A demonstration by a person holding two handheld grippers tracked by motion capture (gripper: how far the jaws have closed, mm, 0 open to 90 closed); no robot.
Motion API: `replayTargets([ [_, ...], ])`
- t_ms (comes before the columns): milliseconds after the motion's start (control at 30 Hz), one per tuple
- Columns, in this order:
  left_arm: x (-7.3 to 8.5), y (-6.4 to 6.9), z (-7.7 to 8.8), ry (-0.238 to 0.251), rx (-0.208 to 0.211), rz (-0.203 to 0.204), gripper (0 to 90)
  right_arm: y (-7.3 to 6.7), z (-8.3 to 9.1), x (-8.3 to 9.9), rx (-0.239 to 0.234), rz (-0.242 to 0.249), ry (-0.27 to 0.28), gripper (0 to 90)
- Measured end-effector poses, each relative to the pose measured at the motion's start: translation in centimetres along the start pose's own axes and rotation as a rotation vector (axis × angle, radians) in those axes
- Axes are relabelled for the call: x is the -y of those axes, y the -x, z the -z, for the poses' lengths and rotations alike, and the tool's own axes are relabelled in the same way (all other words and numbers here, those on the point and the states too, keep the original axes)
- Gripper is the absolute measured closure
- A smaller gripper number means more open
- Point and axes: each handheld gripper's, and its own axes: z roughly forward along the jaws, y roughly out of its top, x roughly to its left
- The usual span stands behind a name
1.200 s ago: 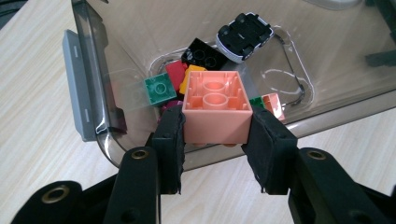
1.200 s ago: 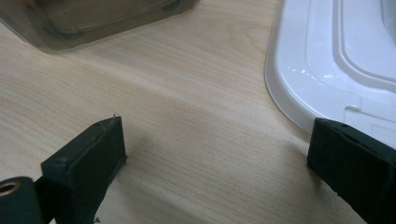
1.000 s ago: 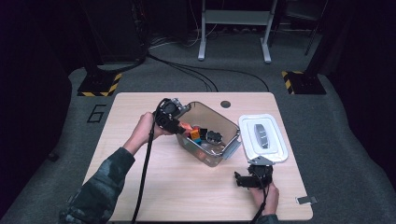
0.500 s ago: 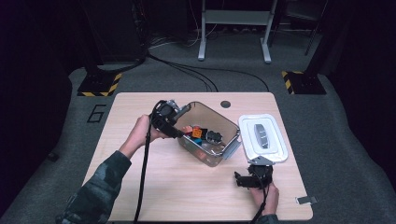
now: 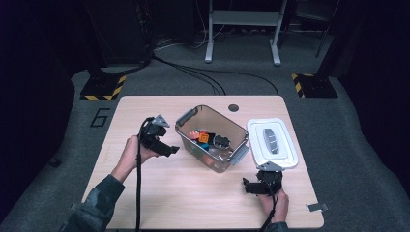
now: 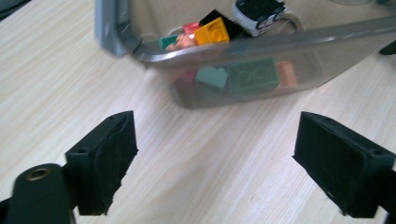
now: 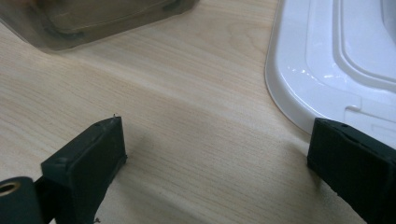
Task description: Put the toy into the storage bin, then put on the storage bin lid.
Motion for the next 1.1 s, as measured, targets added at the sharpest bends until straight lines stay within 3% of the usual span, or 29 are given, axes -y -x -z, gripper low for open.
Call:
replayTargets([
  [67, 0.9, -0.3, -0.1, 0.008, -0.021, 0.021, 10.0, 0.0, 0.0, 0.0, 0.000, 0.000, 0.000, 3.3],
  [100, 1.8, -0.7, -0.3, 0.026, -0.040, 0.053, 9.2, 0.0, 0.0, 0.0, 0.000, 0.000, 0.000, 3.3],
  [367, 7.0, -2.8, -2.4, 0.062, -0.070, 0.199, 3.9, 0.0, 0.0, 0.0, 0.001, 0.000, 0.000, 3.2],
  [467, 8.8, -3.1, -3.3, 0.080, -0.111, 0.242, 3.2, 0.0, 0.0, 0.0, 0.001, 0.000, 0.000, 3.3],
  [533, 9.9, -3.4, -3.8, 0.081, -0.140, 0.247, 1.9, 0.1, 0.0, 0.0, 0.004, 0.008, -0.003, 3.3],
  [633, 11.2, -3.9, -4.4, 0.076, -0.233, 0.238, 2.3, 0.1, 0.0, 0.0, 0.001, 0.009, -0.003, 3.7],
  [667, 11.5, -4.1, -4.6, 0.093, -0.252, 0.256, 2.2, 0.0, 0.0, 0.0, 0.003, 0.009, -0.002, 3.7],
  [767, 12.4, -5.0, -5.0, 0.088, -0.259, 0.305, 0.9, 0.0, 0.0, 0.0, 0.001, 0.008, -0.001, 4.0],
  [867, 13.1, -5.5, -5.2, 0.089, -0.274, 0.317, 0.0, 0.0, 0.0, 0.0, 0.004, 0.009, 0.000, 4.3],
  [967, 13.9, -6.0, -5.5, 0.074, -0.258, 0.350, 0.1, 0.0, 0.0, 0.0, 0.008, 0.008, 0.000, 4.4],
  [1000, 14.3, -5.9, -5.5, 0.090, -0.287, 0.334, 0.3, 0.0, 0.0, 0.0, 0.009, 0.008, 0.001, 4.5],
  [1100, 14.6, -6.0, -5.3, 0.090, -0.282, 0.335, 1.0, 0.0, 0.1, 0.0, 0.011, 0.003, 0.003, 4.5],
])
